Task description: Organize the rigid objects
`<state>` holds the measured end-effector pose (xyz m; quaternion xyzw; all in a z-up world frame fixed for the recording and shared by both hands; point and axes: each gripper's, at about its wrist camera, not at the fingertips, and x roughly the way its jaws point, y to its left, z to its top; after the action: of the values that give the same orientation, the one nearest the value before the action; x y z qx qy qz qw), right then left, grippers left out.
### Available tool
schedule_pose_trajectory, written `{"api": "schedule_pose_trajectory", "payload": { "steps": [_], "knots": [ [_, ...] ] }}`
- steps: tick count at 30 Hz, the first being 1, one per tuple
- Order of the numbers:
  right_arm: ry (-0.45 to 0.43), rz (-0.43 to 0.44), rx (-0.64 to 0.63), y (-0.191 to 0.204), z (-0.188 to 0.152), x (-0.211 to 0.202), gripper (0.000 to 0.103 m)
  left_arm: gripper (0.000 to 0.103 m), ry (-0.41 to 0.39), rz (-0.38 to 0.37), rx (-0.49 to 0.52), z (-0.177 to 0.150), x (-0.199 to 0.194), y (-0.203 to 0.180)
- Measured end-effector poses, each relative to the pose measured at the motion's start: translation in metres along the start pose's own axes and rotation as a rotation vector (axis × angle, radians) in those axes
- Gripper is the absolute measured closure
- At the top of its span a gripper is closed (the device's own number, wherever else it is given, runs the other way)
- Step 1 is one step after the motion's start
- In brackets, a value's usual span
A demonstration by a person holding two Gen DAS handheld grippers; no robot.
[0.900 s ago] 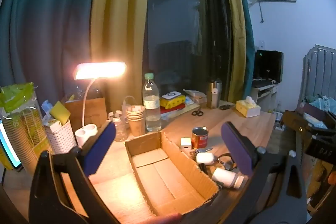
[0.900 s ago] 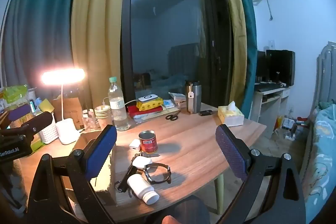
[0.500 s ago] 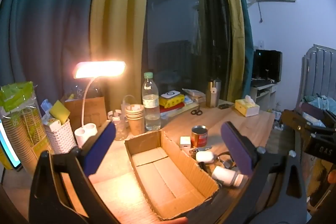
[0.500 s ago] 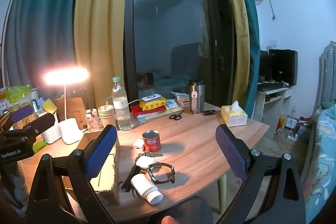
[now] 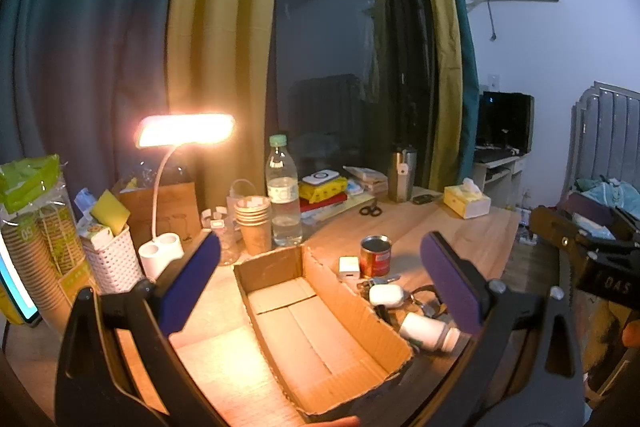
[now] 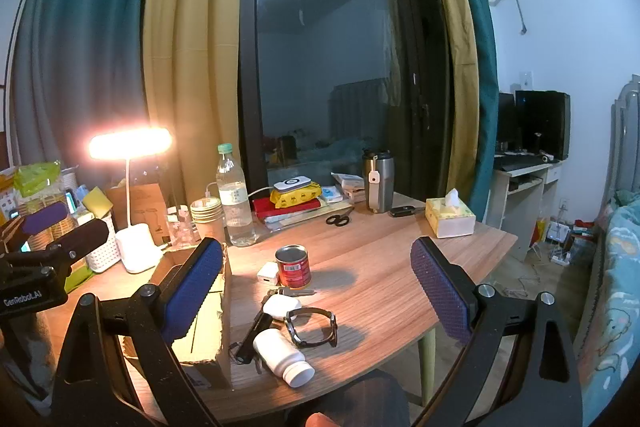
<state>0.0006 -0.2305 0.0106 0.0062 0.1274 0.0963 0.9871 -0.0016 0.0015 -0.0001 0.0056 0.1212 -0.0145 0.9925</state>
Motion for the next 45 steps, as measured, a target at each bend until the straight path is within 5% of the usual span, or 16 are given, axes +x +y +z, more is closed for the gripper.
{"api": "schedule_pose_trajectory", "payload": {
  "steps": [45],
  "knots": [
    [0.006, 0.002, 0.002, 0.0058, -0.0021, -0.0005, 0.006, 0.003, -0.013, -0.01, -0.006, 0.0015, -0.0034, 0.0037]
  ]
}}
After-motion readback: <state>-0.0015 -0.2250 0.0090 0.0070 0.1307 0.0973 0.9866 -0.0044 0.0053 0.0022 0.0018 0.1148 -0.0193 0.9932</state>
